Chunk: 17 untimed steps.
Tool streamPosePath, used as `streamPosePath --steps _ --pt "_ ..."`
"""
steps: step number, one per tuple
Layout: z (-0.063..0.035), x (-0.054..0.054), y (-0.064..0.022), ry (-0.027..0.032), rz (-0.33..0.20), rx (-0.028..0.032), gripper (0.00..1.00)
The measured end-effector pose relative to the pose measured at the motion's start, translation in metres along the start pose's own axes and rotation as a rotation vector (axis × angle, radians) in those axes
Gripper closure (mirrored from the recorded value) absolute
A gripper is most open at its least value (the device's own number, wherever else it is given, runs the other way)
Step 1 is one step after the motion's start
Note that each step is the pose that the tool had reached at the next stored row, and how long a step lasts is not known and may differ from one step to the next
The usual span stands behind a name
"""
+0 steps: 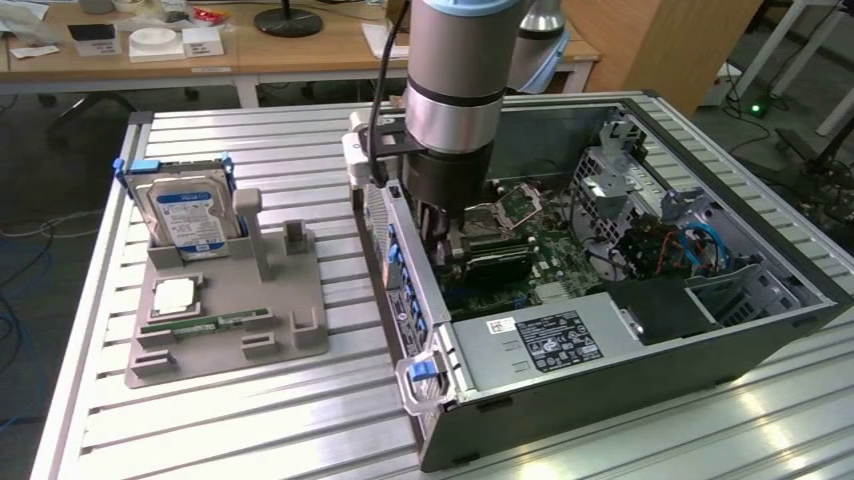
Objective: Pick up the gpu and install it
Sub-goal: 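Press down on the gpu until it lock into place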
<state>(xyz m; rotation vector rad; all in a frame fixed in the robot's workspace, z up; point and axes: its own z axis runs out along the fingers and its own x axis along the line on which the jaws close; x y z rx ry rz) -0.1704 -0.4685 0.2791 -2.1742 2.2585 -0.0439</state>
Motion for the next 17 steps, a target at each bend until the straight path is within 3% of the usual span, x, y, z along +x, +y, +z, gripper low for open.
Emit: streamPosePath --steps 6,13,17 --pt "0.0007 -0.001 -0.0145 0.0001 0.0 -0.0033 0.89" --pt "-0.0044 -0.001 -0.0157 0.0005 0.0 -0.0151 0.89" --pt "-0.0128 -0.002 -0.0158 0.0008 0.0 -0.0176 0.89"
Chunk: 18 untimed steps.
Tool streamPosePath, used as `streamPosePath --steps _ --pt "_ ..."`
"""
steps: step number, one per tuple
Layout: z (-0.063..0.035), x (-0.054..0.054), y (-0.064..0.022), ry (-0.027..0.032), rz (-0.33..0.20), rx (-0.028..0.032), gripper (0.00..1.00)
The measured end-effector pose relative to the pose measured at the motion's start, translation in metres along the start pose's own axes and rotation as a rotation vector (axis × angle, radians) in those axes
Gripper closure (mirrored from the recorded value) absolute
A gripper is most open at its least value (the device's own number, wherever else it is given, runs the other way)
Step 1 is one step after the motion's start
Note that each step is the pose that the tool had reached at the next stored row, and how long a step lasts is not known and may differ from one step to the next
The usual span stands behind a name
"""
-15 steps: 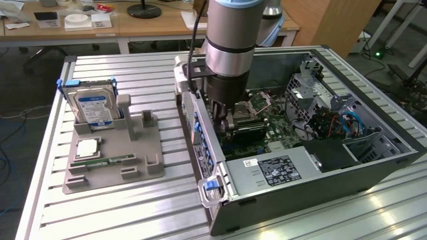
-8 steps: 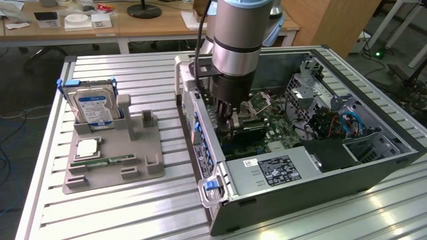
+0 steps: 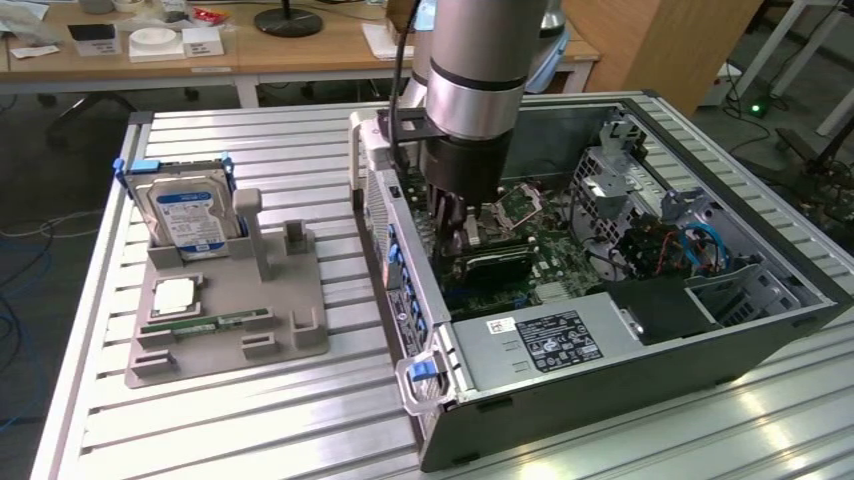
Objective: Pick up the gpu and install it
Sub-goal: 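Press down on the gpu until it lock into place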
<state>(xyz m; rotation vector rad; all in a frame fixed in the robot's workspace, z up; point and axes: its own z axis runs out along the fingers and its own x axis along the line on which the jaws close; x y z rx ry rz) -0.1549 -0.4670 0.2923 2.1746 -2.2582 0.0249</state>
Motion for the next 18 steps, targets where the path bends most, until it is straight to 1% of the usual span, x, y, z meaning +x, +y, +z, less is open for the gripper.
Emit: streamPosePath --steps 3,6,9,12,13,14,16,18 --pt "-0.0057 -0.001 0.0005 0.0003 0.0 -0.0001 0.89" --pt "-0.0112 -0.001 0.0028 0.0018 0.0 0.0 0.89" --pt "-0.0125 -0.001 0.0074 0.0038 0.0 0.0002 0.89" --pt "-0.0126 -0.001 0.0124 0.0076 0.0 0.0002 0.89" --pt "-0.0125 -0.001 0.0132 0.0097 0.0 0.0005 0.89" --pt "-0.0125 -0.001 0.0133 0.0141 0.0 0.0005 0.89" --pt "-0.0121 -0.001 0.0133 0.0243 0.0 0.0007 0.89" --pt "-0.0119 0.0 0.0133 0.0359 0.0 0.0011 0.89"
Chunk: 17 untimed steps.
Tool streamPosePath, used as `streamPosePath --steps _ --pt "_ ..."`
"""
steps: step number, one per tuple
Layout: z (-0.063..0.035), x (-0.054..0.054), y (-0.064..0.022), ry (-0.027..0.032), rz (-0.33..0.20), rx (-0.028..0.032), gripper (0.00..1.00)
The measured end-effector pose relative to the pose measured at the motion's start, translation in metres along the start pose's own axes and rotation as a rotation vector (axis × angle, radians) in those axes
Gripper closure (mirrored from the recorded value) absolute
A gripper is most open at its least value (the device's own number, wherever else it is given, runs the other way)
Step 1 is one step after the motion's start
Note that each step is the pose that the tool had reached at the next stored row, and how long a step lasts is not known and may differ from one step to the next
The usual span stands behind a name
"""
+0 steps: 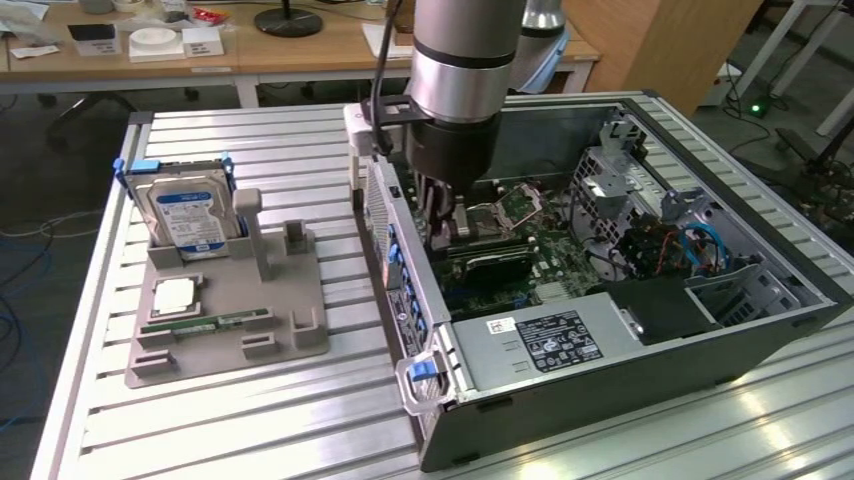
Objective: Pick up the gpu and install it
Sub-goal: 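Press down on the gpu until it lock into place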
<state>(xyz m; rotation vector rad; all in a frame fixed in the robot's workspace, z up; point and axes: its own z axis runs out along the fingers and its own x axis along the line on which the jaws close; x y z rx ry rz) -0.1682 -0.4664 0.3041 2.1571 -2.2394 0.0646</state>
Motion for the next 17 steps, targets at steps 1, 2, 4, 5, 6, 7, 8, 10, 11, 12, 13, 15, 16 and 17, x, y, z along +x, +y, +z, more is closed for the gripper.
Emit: streamPosePath --steps 1,2,4,5,6,7,8,10,11,12,13,15,16,17 --pt "0.0001 0.0 0.0002 0.0041 0.0 0.0002 0.89" --pt "0.0001 0.0 0.0005 0.0068 0.0 0.0003 0.89" --pt "0.0005 0.0 0.0019 0.0083 0.0 0.0003 0.89" --pt "0.0007 0.0 0.0029 0.0083 0.0 0.0004 0.89" --pt "0.001 -0.001 0.0035 0.0084 0.0 0.0003 0.89" --pt "0.0016 -0.002 0.0038 0.0084 0.0 0.0003 0.89" --pt "0.0023 -0.003 0.0038 0.0084 0.0 0.0003 0.89" --pt "0.004 -0.006 0.0038 0.0085 0.0 0.0003 0.89" --pt "0.0048 -0.007 0.0036 0.0083 0.0 0.0004 0.89" --pt "0.0053 -0.008 0.0035 0.0084 0.0 0.0004 0.89" --pt "0.0057 -0.01 0.0035 0.0084 0.0 0.0003 0.89" --pt "0.0061 -0.014 0.0037 0.0086 0.0 0.0004 0.89" --pt "0.0062 -0.015 0.0037 0.0085 0.0 0.0004 0.89" --pt "0.0065 -0.016 0.0038 0.0086 0.0 0.0003 0.89"
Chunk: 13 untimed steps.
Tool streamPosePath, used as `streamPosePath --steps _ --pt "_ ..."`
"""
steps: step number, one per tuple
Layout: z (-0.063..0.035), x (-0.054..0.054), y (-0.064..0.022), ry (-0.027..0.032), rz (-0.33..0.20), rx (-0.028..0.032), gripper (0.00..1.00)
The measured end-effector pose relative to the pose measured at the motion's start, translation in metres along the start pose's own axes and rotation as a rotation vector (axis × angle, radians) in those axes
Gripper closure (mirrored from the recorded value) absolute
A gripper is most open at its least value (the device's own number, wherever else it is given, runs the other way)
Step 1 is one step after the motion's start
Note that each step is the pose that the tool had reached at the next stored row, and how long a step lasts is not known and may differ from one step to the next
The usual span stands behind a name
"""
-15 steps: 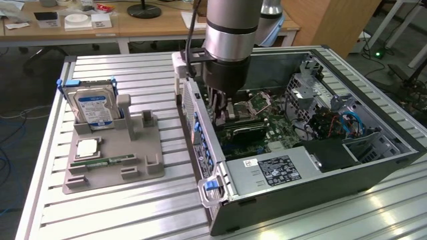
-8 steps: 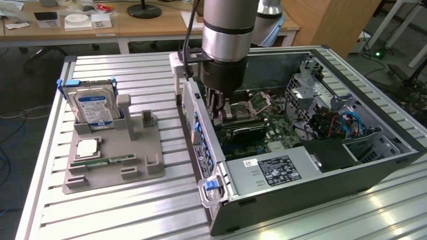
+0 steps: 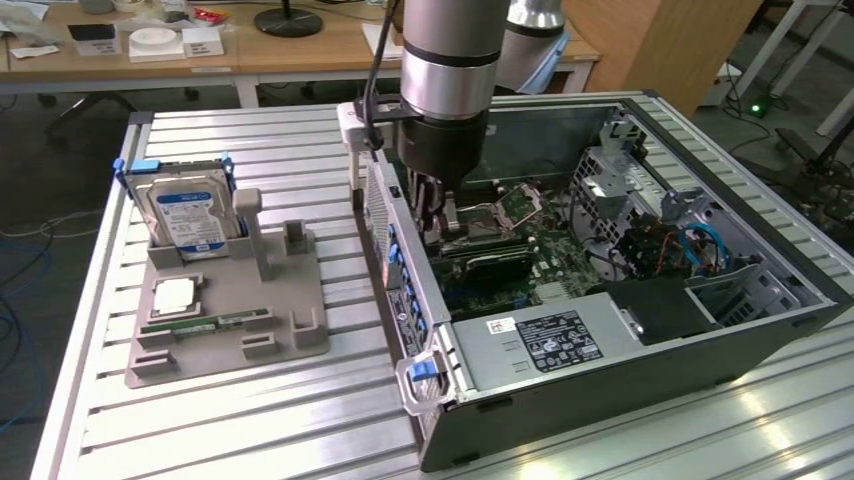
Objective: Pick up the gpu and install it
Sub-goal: 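Press down on the gpu until it lock into place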
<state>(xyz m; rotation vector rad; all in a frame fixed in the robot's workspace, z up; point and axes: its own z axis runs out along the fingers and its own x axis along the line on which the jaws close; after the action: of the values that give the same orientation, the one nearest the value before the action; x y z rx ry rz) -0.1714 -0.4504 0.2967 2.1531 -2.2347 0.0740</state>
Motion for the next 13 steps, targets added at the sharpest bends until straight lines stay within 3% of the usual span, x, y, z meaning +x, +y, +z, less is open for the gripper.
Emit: streamPosePath --steps 6,13 --pt "0.0022 -0.002 -0.0007 -0.0003 0.0 0.0001 0.89" --pt "0.0029 0.009 -0.0012 0.0 0.0 -0.0023 0.89"
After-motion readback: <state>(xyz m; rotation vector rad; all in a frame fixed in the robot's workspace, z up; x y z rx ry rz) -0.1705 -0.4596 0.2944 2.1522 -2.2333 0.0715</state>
